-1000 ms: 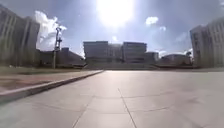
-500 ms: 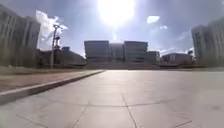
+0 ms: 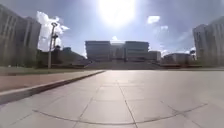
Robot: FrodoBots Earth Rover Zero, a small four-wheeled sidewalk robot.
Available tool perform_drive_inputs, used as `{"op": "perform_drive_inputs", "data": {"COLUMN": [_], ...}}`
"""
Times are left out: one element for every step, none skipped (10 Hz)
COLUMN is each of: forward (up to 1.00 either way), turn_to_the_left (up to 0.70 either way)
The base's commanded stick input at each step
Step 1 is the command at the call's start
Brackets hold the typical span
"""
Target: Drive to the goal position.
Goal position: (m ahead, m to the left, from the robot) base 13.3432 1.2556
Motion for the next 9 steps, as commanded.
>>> {"op": "perform_drive_inputs", "data": {"forward": [1.00,1.00,1.00,1.00,1.00,1.00,1.00,1.00,1.00], "turn_to_the_left": [0.01,0.01,0.01,0.01,0.01,0.01,0.01,0.01,0.01]}}
